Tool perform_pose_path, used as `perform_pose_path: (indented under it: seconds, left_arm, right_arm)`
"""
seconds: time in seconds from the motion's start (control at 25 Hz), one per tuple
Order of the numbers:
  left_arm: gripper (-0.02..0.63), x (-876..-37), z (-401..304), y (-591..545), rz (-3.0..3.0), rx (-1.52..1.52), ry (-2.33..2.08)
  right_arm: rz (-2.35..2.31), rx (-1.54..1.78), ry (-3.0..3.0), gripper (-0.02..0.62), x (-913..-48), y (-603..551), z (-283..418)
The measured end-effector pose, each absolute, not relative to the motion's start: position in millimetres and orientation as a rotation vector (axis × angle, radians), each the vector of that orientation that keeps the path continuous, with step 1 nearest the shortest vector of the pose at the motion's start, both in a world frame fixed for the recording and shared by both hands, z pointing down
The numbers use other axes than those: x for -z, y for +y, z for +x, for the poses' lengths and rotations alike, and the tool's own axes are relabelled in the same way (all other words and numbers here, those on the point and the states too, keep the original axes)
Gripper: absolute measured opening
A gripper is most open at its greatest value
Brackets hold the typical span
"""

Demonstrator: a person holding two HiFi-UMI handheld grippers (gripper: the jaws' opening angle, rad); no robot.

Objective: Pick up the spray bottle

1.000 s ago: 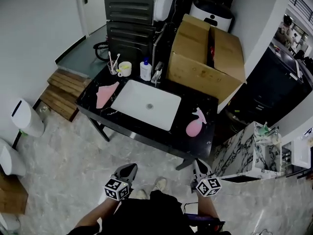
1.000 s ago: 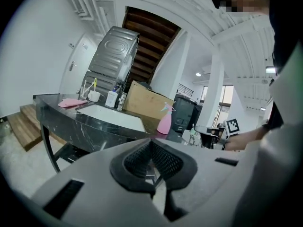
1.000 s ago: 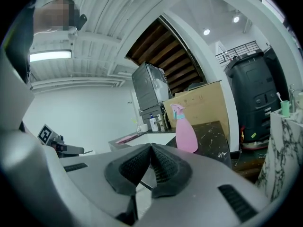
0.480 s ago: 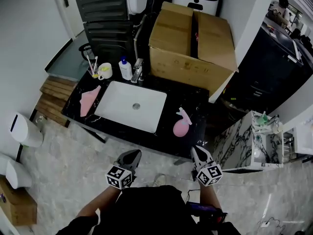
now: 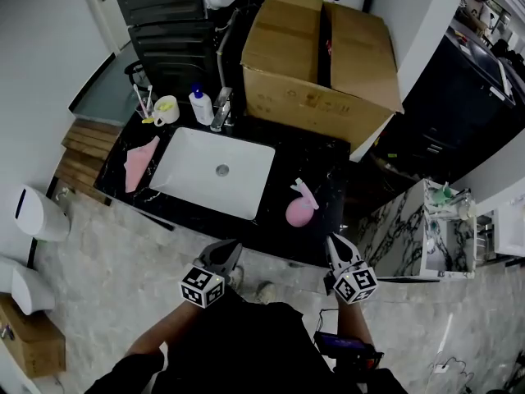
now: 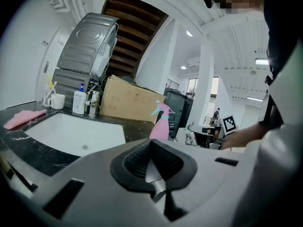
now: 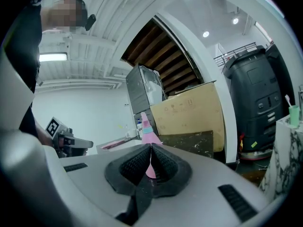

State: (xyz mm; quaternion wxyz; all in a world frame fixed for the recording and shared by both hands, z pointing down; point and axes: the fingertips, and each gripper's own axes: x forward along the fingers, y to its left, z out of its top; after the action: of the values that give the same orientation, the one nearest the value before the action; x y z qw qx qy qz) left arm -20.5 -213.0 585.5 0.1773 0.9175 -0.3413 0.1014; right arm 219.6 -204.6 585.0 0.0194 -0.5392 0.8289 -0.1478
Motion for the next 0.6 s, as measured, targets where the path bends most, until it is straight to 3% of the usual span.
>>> perform_pose_path:
  seconds: [0.6]
  left_arm:
    - [0.008, -580.8, -22.9, -267.9, 2.644, -0.221, -0.789]
  right_arm:
    - [-1.799, 0.382, 2.436, 0.028, -548.7, -236.6, 214.8]
